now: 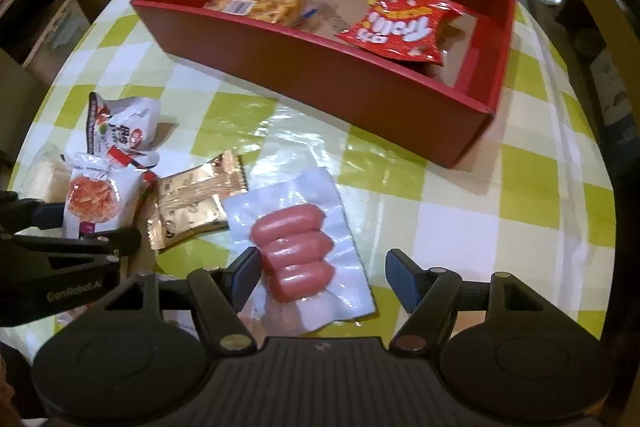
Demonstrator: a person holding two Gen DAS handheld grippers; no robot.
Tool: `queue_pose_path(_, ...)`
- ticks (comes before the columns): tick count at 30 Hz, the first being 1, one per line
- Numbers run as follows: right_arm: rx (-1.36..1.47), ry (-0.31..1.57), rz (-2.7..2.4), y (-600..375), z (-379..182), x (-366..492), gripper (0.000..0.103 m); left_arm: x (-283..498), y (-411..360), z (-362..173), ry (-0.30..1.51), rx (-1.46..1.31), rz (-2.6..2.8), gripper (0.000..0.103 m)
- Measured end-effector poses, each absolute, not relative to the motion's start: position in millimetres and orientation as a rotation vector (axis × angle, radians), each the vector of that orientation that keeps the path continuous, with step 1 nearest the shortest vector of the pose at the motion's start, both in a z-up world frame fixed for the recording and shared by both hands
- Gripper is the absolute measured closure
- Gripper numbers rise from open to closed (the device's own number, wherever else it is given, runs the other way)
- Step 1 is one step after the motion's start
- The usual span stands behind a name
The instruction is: Organize snacks
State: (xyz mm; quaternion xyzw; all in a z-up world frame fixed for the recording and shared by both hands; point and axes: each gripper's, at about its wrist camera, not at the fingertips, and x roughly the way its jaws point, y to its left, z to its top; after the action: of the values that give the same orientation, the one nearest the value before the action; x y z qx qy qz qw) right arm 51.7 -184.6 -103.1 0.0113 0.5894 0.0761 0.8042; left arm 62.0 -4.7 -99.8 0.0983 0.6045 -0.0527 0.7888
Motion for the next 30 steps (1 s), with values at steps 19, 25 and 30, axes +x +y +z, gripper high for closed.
queue_pose_path(19, -0.117, 1.272, 0.19, -165.8, -128.4, 53.4, 0.0, 61.5, -3.3, -106.7, 1.283, 0.283, -0.124, 0.025)
queue_pose_path(25, -0.123, 1.269, 0.184, -169.9, -128.8, 51.3, 0.0, 58.7, -13.7, -107.7, 1.224, 0.355, -0.141, 0.019)
queue_pose_path(30, -0.116, 1.265, 0.176, -174.7, -128.2, 50.6, 0.0, 65.6, -10.1, -113.6, 1.242, 0.324, -0.146, 0.006)
